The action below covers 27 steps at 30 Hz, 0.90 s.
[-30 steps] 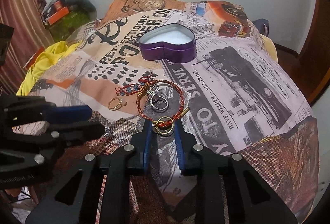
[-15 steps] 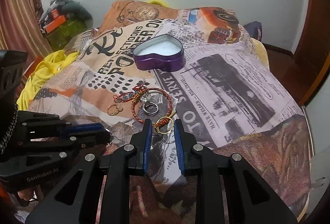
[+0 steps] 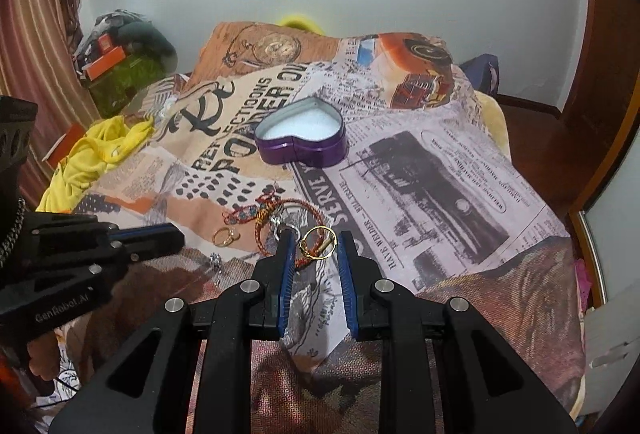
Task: Organize jewelry
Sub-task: 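Grasp the gold ring with the right tool while the left tool grasps a small silver earring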
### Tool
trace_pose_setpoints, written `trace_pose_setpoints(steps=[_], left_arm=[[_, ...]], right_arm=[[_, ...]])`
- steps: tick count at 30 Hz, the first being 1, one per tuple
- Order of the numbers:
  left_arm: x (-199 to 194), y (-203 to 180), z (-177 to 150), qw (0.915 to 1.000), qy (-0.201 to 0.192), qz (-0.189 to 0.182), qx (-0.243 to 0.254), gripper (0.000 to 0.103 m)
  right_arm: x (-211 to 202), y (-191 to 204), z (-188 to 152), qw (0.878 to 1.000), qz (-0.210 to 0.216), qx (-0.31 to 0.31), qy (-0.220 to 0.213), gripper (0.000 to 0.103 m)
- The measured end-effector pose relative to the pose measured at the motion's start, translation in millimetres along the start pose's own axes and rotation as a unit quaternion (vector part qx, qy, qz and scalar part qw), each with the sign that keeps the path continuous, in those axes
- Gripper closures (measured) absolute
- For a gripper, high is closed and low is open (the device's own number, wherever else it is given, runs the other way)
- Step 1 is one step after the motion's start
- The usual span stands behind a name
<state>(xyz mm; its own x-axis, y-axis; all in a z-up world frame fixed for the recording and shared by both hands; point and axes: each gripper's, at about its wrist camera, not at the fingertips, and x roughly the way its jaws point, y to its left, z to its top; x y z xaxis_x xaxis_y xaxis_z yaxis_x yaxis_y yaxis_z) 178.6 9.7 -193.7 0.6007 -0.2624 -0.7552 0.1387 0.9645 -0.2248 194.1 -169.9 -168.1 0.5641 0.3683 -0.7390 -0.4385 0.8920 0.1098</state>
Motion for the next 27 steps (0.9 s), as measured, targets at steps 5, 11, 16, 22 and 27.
trace_pose_setpoints(steps=[5,11,16,22,27], left_arm=[[-6,2,9,0.9999,-0.01,-0.004,0.005,0.103],[19,4,3,0.9989,0.043,-0.018,-0.009,0.097],[34,-1,-4,0.9981,0.06,-0.013,-0.003,0.084],[44,2,-7,0.9976,0.069,-0.002,-0.007,0.081],[49,3,-10,0.9976,0.067,-0.005,-0.013,0.095]], right_arm=[[-5,0,7,1.0,-0.004,0.0,-0.013,0.084],[-6,0,6,1.0,-0.006,0.003,-0.016,0.084],[-3,-3,4,1.0,-0.005,0.007,-0.01,0.084],[-1,-7,3,1.0,-0.003,0.011,-0.006,0.084],[0,-7,0,1.0,-0.001,0.011,-0.003,0.084]])
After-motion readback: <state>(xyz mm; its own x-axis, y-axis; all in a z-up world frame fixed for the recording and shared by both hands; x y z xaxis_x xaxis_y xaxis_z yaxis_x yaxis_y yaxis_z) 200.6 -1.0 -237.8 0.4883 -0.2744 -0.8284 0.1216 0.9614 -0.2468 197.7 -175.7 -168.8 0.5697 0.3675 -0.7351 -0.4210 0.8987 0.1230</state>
